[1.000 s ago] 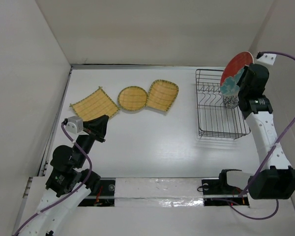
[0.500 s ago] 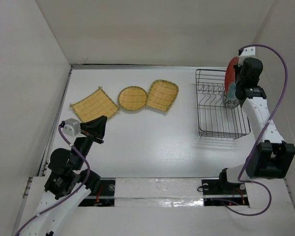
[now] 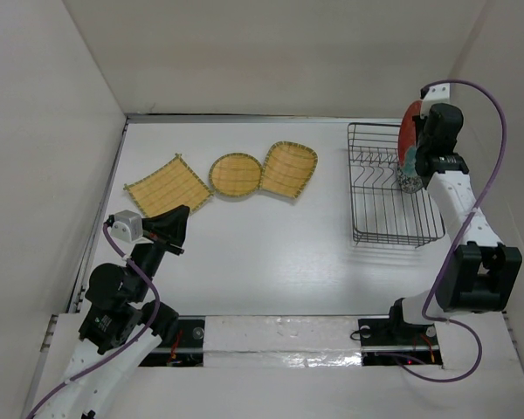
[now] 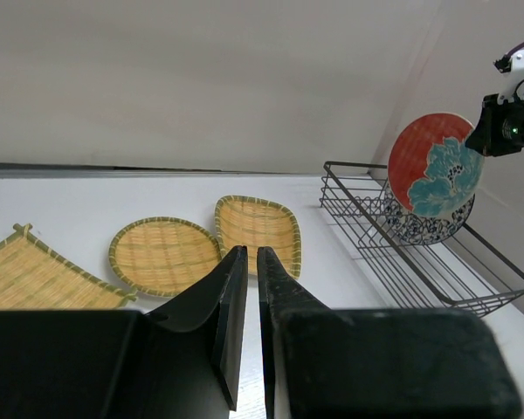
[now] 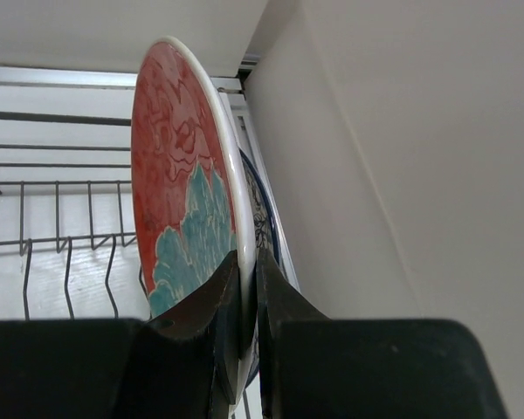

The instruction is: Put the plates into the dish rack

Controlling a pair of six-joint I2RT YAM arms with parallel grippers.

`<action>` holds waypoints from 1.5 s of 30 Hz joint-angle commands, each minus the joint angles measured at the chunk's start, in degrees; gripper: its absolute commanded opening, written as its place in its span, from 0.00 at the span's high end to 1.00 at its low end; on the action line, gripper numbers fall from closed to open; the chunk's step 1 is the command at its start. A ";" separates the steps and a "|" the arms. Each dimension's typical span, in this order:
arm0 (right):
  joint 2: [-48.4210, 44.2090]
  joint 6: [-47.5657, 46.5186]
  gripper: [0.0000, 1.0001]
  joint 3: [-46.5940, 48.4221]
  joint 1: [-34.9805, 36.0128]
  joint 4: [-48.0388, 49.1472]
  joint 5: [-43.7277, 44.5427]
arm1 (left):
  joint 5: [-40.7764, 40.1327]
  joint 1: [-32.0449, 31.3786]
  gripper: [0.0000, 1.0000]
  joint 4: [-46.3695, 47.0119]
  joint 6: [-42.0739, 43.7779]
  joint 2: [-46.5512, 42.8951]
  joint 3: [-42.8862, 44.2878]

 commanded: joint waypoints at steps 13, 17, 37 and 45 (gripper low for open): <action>-5.43 0.10 1.00 0.69 -1.02 18.06 9.71 | -0.24 -0.29 0.92 1.92 0.06 0.11 1.63; -5.35 1.24 1.00 -0.10 -1.02 17.62 8.30 | -0.15 -0.29 0.92 1.92 0.15 0.11 1.63; -3.06 12.04 0.84 -10.21 -0.49 17.80 3.73 | -0.15 -0.29 0.92 1.92 0.06 0.28 1.63; -4.64 22.49 0.35 -5.29 0.20 10.61 4.43 | -0.24 -0.29 0.92 1.83 0.06 1.16 1.63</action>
